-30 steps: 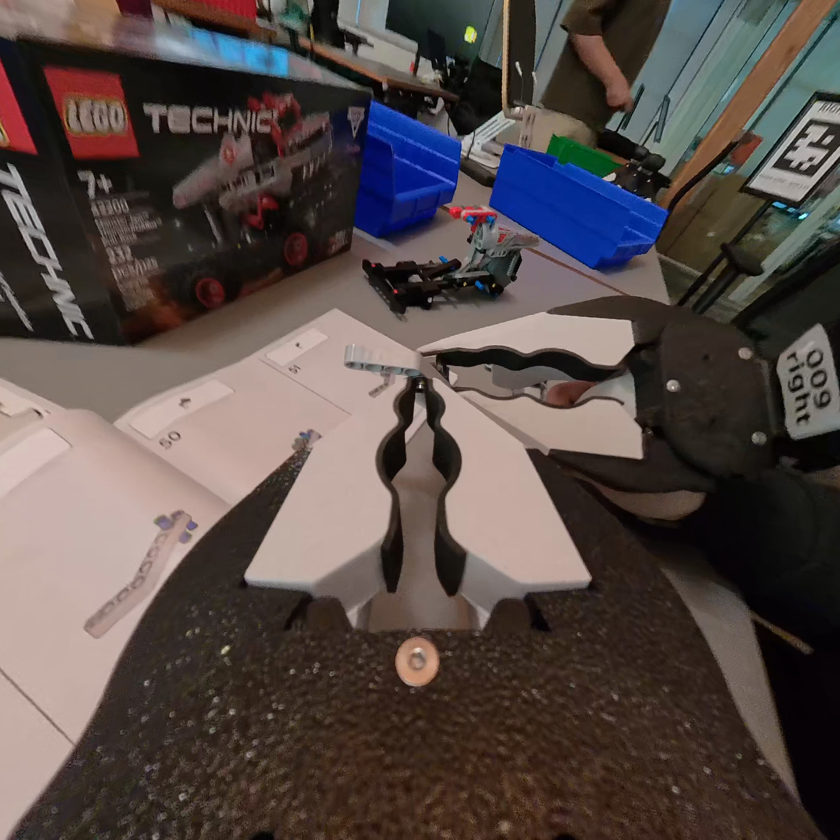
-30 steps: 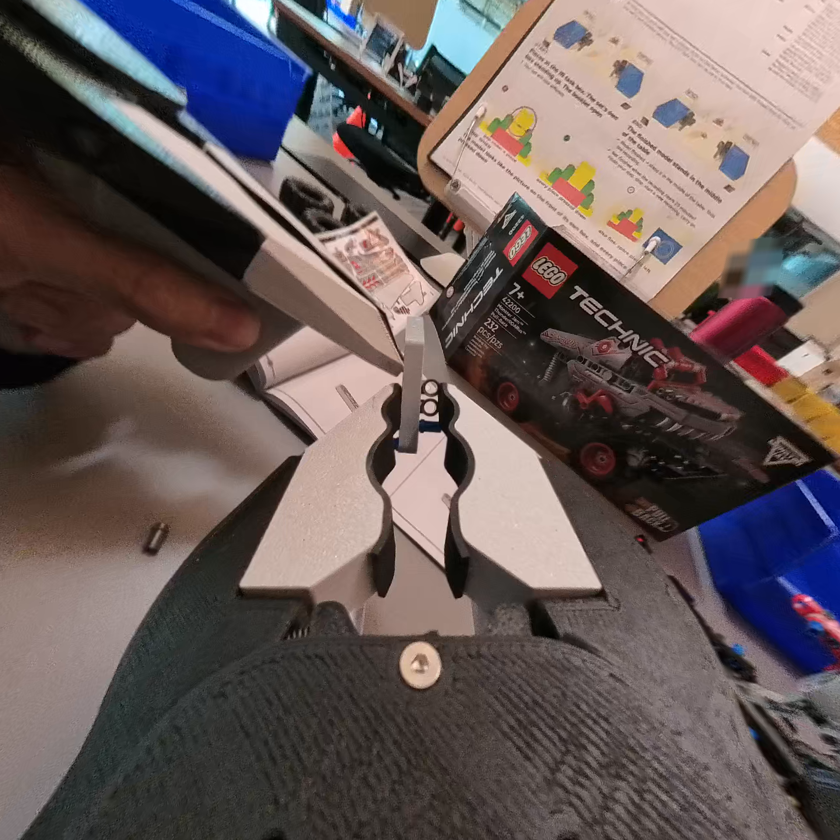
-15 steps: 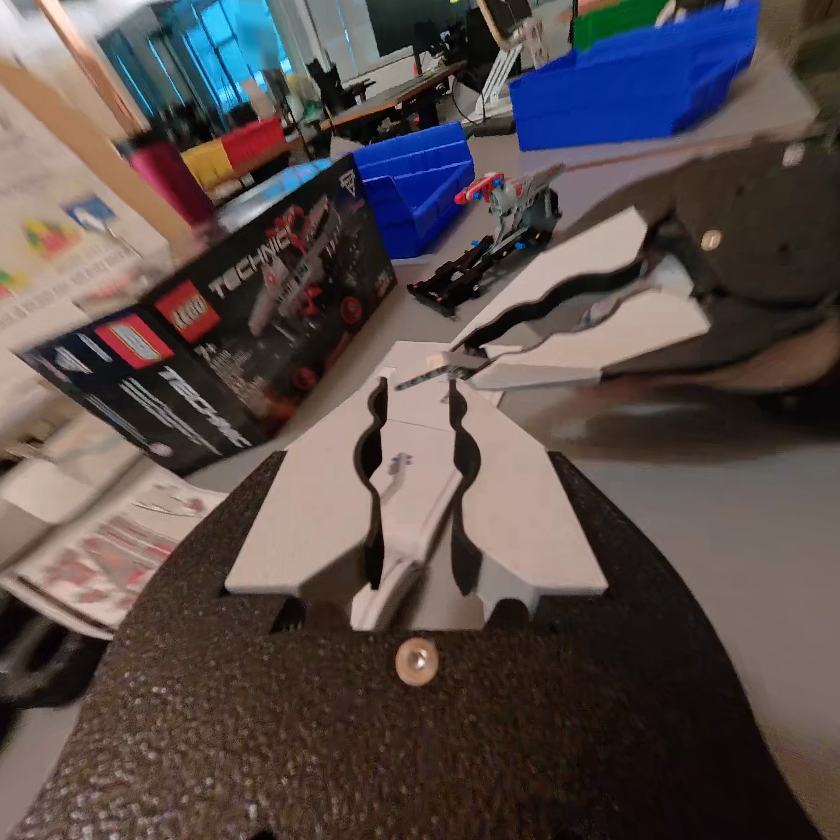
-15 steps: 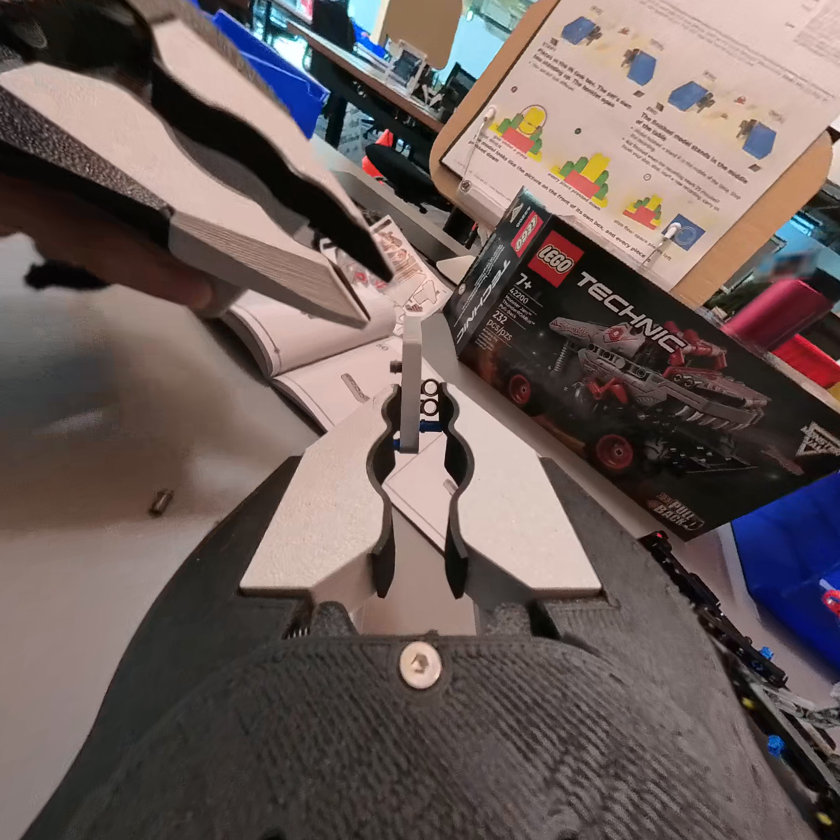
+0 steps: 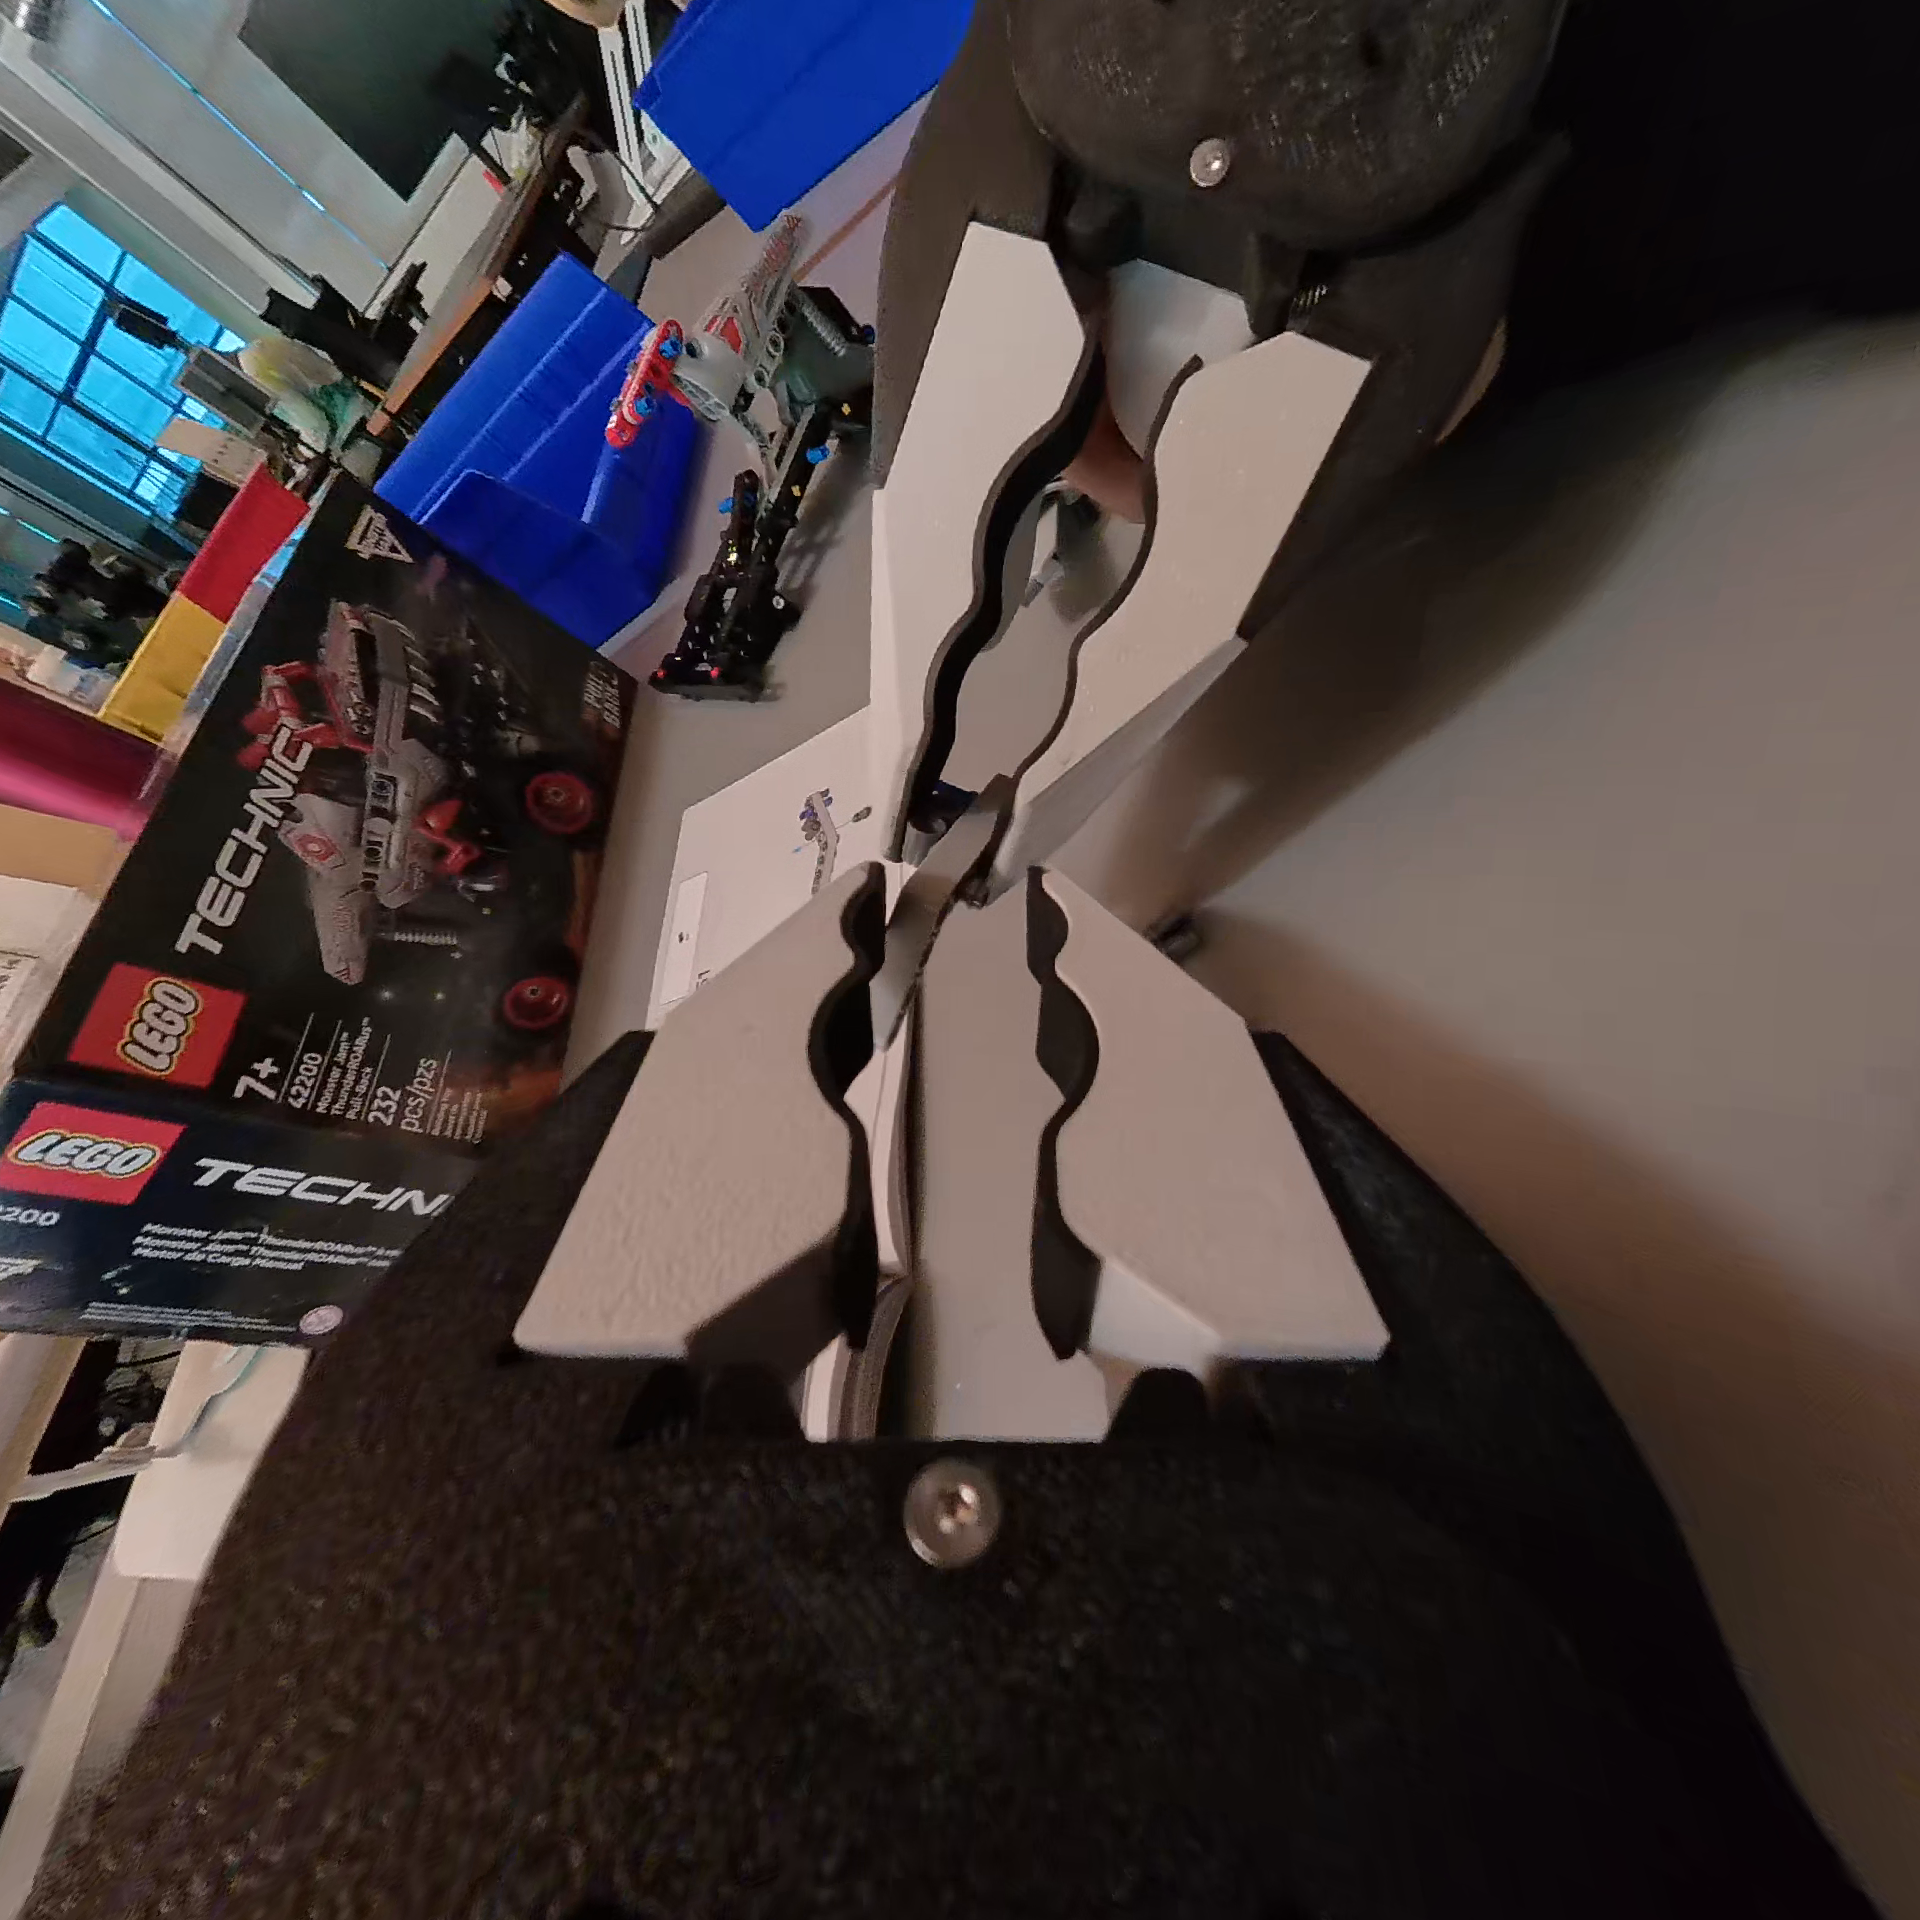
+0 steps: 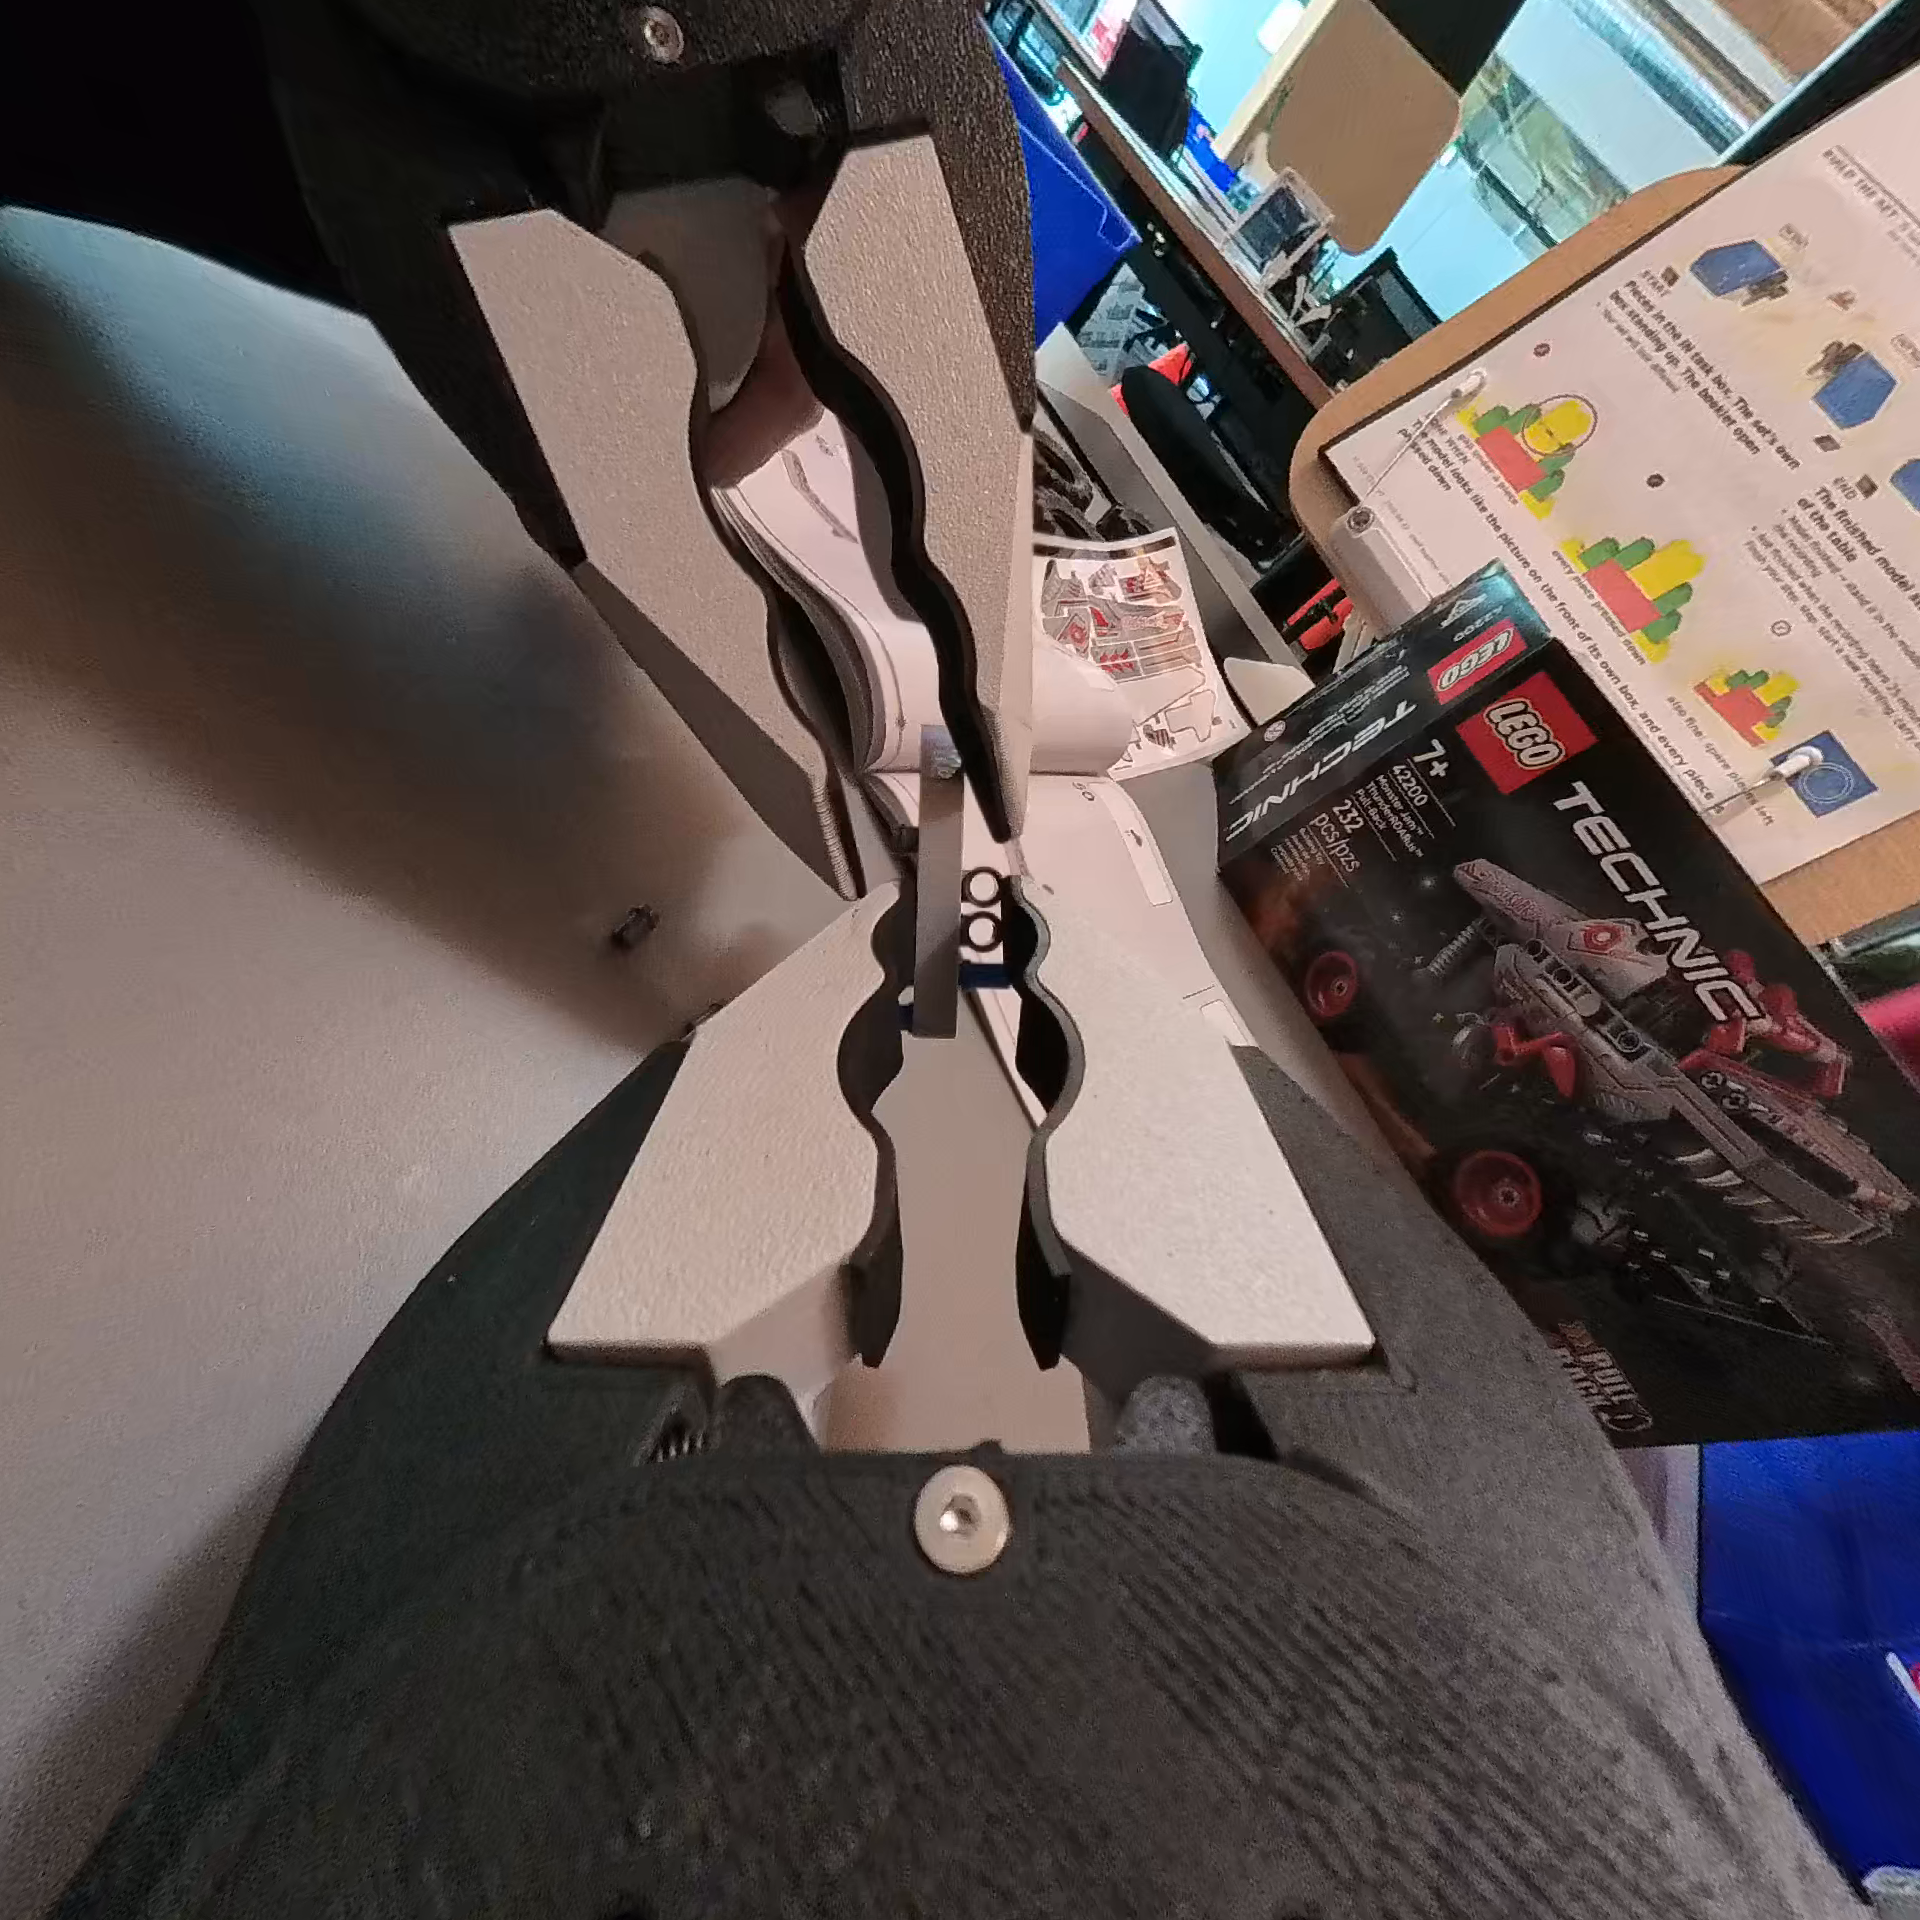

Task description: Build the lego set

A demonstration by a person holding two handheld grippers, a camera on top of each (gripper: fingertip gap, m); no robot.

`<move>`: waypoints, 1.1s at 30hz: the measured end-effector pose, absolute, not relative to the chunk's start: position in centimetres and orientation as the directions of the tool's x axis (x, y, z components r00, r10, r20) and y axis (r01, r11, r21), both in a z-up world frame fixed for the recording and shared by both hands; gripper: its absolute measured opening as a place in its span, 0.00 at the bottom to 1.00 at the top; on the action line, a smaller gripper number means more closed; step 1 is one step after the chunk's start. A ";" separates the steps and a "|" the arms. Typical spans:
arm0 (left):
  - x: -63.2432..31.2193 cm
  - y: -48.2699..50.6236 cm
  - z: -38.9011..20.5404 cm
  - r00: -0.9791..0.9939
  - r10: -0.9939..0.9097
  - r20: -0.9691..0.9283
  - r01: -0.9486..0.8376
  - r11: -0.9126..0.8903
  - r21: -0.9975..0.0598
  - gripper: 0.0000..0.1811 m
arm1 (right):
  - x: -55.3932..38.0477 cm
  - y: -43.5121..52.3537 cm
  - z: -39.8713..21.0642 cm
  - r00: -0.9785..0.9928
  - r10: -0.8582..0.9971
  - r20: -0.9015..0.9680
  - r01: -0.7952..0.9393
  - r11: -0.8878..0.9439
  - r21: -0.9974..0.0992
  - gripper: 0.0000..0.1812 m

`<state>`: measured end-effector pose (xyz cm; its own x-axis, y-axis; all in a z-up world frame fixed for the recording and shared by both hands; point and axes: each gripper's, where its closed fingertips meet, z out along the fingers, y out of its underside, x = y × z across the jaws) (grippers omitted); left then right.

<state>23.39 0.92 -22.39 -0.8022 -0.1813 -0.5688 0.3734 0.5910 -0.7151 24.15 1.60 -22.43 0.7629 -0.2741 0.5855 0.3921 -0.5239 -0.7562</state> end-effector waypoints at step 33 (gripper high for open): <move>22.1 0.4 -22.6 -0.853 -0.133 -0.505 0.362 0.546 -0.755 0.08 | 23.1 1.0 -23.2 0.805 -0.193 0.561 0.413 -0.495 -0.764 0.08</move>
